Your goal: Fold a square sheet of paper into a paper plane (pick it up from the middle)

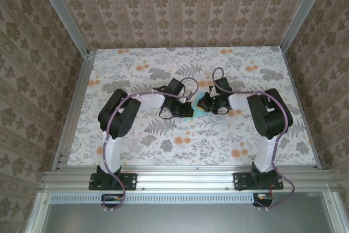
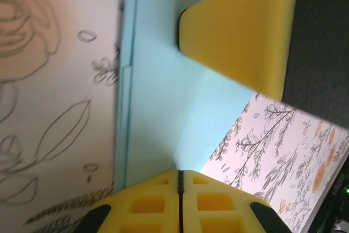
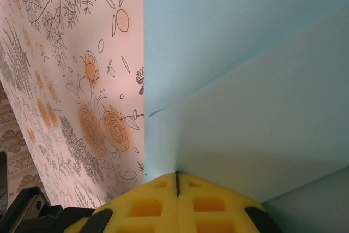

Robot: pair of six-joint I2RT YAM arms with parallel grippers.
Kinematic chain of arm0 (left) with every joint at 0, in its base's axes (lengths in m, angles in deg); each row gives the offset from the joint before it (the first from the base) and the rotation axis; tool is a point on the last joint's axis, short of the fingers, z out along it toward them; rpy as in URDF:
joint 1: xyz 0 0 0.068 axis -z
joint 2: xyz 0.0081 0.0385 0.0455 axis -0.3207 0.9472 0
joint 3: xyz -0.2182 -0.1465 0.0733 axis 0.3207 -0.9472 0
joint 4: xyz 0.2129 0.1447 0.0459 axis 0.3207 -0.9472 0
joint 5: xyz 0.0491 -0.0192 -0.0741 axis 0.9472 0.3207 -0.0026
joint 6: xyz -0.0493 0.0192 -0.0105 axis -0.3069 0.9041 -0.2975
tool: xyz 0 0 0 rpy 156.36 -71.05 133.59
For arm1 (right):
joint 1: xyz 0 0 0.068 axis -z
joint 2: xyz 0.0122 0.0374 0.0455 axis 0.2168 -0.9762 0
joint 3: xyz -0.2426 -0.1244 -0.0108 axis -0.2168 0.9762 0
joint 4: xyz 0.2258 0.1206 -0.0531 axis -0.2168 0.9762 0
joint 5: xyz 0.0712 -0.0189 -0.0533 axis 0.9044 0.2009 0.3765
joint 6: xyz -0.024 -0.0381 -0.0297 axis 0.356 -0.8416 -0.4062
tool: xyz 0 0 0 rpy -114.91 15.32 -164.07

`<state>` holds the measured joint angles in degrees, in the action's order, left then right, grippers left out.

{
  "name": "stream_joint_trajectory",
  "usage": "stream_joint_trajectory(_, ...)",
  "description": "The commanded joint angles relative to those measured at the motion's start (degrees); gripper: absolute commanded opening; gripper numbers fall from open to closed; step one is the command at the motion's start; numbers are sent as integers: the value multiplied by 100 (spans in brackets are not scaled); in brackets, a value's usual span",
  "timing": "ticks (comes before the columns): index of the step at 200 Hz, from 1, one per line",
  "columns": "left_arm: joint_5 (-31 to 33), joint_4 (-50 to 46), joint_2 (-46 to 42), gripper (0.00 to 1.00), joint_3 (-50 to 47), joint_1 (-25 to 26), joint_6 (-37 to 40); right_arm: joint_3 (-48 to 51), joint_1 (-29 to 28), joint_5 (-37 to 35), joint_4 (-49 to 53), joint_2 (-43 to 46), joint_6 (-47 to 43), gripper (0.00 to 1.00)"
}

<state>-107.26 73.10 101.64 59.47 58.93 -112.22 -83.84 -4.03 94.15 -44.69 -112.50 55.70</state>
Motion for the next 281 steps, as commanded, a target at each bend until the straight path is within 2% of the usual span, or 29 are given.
stream_joint_trajectory(1, 236, -458, -138, 7, -513, -175, 152, 196, 69, -1204, 1043, -507, -53, 4)
stream_joint_trajectory(42, -7, -80, -276, 3, -1141, -331, 42, 157, 72, -1268, 1164, -524, -90, 4)
stream_joint_trajectory(115, 589, -582, -799, 1, -1745, -566, 365, 61, 68, -1403, 1411, -529, -195, 4)
stream_joint_trajectory(152, 422, -721, -1122, 1, -1488, -569, 485, 23, 69, -1380, 1423, -552, -196, 4)
stream_joint_trajectory(192, 94, 89, -1336, 4, -1036, -402, 26, 2, 73, -1341, 1395, -553, -180, 4)
stream_joint_trajectory(232, 299, 175, -728, 7, -334, -12, -94, -24, 71, -1258, 1353, -586, -170, 4)
stream_joint_trajectory(281, 630, -60, -82, 5, 200, 38, -89, -18, 73, -1243, 1341, -587, -185, 4)
